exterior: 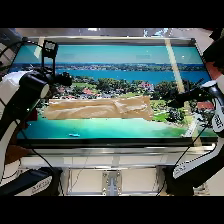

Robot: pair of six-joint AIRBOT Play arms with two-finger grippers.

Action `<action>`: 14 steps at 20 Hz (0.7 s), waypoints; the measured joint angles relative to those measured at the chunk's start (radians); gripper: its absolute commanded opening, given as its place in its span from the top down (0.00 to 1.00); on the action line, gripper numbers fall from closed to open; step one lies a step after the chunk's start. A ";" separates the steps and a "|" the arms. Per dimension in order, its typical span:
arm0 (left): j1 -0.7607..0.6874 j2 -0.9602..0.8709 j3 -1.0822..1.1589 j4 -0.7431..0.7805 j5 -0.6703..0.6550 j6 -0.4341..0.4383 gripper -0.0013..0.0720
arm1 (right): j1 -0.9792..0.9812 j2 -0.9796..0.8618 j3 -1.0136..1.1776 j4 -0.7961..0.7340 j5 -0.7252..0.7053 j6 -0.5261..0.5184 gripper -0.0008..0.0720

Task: Fold the shirts.

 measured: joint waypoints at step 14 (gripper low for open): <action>-0.019 -0.057 -0.003 -0.063 0.014 -0.021 0.42 | 0.278 -0.113 -0.011 0.072 -0.099 -0.063 0.82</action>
